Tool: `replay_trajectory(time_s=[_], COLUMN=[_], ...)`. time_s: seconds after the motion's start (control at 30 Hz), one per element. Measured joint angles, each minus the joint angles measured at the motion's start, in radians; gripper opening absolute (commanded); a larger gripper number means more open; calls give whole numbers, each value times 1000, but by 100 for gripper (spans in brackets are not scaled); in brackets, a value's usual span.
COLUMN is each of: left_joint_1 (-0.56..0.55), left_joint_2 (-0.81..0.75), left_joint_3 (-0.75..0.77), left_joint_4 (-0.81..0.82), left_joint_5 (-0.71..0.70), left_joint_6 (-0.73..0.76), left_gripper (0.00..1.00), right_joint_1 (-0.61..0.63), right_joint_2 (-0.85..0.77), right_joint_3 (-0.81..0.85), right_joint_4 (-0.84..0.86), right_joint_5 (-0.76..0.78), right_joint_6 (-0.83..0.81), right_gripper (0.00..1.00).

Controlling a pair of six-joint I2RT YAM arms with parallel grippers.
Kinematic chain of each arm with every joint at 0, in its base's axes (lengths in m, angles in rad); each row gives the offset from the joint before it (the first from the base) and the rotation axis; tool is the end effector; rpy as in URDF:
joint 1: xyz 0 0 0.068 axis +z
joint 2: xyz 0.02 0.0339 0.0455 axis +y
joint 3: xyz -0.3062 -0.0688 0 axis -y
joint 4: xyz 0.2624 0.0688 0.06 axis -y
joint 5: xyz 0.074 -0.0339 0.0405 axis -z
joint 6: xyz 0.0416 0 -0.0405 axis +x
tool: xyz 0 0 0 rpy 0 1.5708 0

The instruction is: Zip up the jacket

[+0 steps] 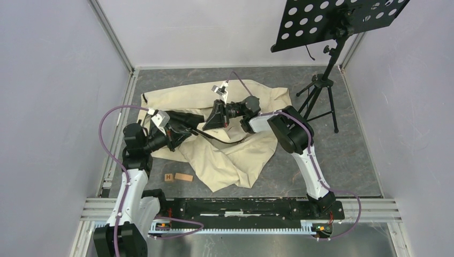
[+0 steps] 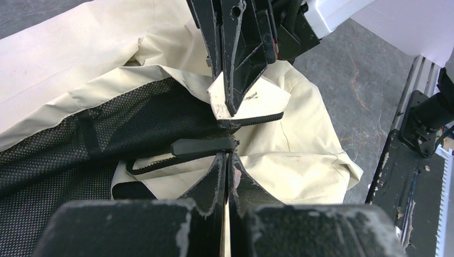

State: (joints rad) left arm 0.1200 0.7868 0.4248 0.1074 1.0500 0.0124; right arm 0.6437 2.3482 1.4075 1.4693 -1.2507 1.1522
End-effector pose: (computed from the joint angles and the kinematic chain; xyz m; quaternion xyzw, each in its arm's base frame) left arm 0.1652 -0.0164 0.2697 0.2693 0.7001 -0.3607 0.5543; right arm 0.3867 0.3395 0.1990 -0.3898 0.5183 0.7315 0.2103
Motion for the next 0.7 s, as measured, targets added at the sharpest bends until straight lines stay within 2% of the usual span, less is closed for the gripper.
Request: replay_trajectory(time_s=[0.7], left_joint_1=[0], left_joint_2=[-1], left_joint_3=[0], left_joint_4=[7], left_joint_5=[0], left_joint_6=[3], left_gripper=[2], right_joint_1=[6], right_joint_2=[-25], right_joint_3=[-44], right_joint_4=[1], right_joint_5=[-6], right_joint_6=[-18], right_gripper=[0])
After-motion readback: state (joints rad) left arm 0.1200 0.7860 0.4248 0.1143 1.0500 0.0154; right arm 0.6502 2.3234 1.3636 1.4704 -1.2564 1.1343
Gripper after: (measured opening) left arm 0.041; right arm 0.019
